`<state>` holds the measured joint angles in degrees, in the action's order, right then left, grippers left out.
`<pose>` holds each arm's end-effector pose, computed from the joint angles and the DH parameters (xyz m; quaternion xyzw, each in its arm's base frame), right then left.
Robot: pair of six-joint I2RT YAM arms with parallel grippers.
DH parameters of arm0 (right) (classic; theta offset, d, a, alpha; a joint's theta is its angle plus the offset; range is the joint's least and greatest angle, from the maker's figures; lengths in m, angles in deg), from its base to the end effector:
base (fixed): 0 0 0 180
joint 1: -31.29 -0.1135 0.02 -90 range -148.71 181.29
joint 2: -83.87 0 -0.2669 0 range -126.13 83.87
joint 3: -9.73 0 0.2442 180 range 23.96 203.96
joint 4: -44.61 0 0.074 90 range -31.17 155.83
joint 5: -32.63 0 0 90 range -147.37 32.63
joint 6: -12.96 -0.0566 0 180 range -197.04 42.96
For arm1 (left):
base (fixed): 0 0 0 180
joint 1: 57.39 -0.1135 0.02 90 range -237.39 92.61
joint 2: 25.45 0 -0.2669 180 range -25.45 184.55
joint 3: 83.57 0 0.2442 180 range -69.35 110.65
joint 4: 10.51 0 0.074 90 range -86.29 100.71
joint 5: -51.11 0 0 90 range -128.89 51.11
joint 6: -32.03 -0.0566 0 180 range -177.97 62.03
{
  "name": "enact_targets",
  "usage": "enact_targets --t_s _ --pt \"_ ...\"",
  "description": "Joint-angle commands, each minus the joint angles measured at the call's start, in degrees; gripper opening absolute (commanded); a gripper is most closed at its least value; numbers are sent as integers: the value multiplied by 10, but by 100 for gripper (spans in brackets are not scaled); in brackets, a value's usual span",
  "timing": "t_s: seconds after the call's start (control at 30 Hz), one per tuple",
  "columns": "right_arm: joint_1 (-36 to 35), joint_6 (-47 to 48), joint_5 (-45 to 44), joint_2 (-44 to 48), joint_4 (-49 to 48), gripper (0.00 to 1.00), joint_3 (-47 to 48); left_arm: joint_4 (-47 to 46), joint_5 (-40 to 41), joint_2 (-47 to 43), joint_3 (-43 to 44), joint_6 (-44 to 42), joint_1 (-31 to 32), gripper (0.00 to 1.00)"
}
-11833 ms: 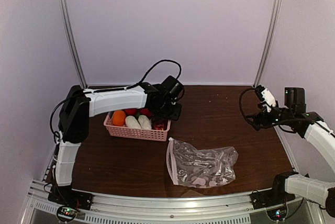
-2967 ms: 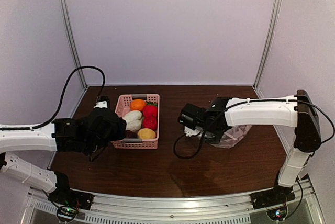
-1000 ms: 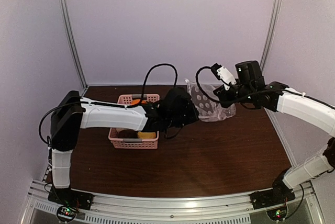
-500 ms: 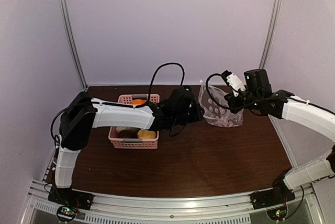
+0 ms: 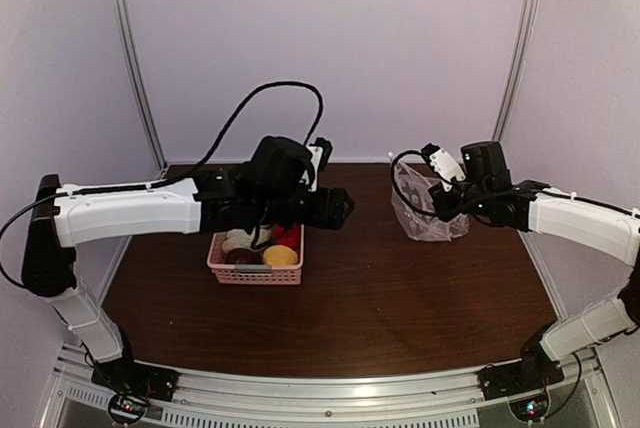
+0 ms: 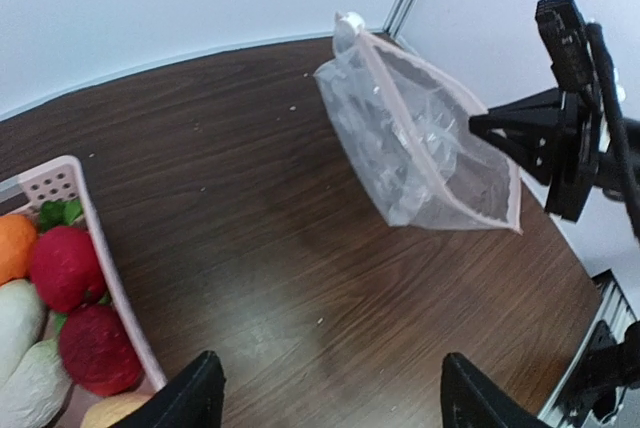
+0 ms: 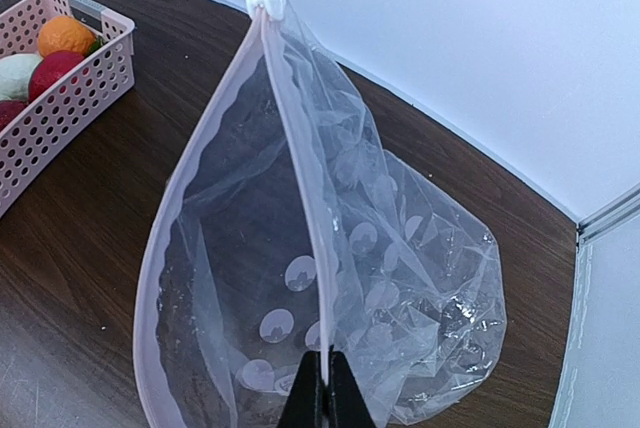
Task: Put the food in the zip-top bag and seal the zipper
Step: Adjust the zipper food storage bag, then pick up the fake fruit from the bin.
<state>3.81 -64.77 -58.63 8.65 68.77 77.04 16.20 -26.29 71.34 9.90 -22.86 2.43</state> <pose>0.2707 0.1394 0.2686 -0.2924 0.8246 0.0546 0.4813 0.2154 -0.3458 0.2997 0.1306 0.8527 -0.3018 0.4059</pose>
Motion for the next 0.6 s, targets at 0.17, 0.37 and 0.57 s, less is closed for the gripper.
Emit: enact_targets --t_s 0.17,0.37,0.57 --pt "4 7 46 -3 4 0 -9 272 53 -61 -45 -64 -61 77" --pt "4 10 53 2 8 0 -14 315 -25 -50 -44 -88 -119 89" --pt "4 12 55 5 8 0 -17 352 -59 12 6 -100 -147 86"
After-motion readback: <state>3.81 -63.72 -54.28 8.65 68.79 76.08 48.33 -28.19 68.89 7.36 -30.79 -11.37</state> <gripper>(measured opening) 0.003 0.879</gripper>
